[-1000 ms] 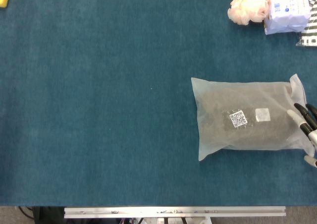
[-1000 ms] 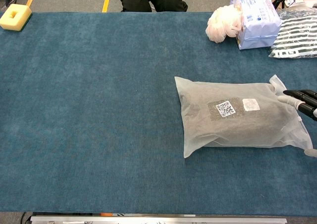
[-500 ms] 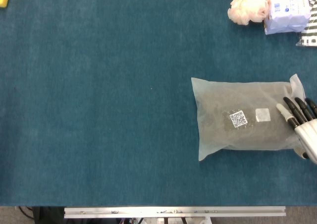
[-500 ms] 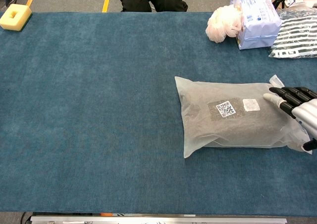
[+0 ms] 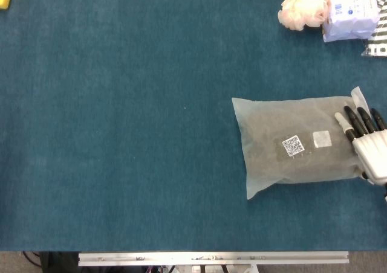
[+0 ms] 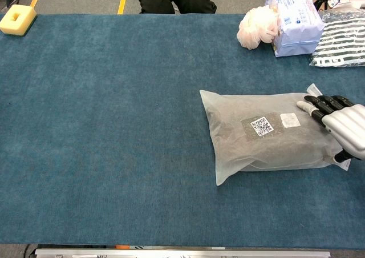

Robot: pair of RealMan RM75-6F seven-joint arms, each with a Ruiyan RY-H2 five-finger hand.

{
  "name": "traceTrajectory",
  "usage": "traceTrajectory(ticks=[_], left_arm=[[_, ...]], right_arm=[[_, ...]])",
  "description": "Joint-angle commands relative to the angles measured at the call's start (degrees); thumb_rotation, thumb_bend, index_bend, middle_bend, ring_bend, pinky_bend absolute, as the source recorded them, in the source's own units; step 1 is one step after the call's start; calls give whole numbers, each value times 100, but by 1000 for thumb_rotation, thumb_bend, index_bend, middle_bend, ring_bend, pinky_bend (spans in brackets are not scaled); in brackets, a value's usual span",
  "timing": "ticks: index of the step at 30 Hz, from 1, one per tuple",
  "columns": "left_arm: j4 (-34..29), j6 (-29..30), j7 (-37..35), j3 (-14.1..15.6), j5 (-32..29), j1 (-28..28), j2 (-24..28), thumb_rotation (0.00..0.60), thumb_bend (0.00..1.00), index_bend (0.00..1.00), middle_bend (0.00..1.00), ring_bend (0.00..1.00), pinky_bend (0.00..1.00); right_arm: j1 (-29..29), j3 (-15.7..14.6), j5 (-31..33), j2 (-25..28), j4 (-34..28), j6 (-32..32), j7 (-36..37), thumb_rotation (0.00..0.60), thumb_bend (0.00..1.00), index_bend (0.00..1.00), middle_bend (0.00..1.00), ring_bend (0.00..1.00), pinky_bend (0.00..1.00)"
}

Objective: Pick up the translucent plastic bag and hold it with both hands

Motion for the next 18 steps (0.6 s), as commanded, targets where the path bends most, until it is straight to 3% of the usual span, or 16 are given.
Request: traceTrajectory(ticks=[1,3,6,9,13,18], left_arm=[[-7,-15,-40,4,-1,-3,20,600,448,241,183,137,240],[-13,-25,-70,6,-4,-5,37,600,448,242,183,137,241],[-28,-41,-108,7,-6,-11,58,600,448,242,183,137,240],[-39,-44,-138,8,-6,-11,77,600,448,242,183,137,240],[-54,-38,-148,5,-14,-6,91,600,448,242,183,137,241],[-52,-40,-156,5,-9,-9,97,600,448,242,183,137,241]], right_arm=[[131,116,128,-162,70,-106,-24,600,172,0,1,0,126],[209,161,177,-257,148,-165,15,600,388,0,34,5,198],[322,209,253,-354,217,-270,18,600,594,11,131,86,329],[395,220,225,-423,260,-243,6,600,775,177,250,208,486],[435,208,89,-485,355,-75,200,600,921,449,440,425,685],[466,209,-80,-506,534,172,563,600,959,643,608,639,848]])
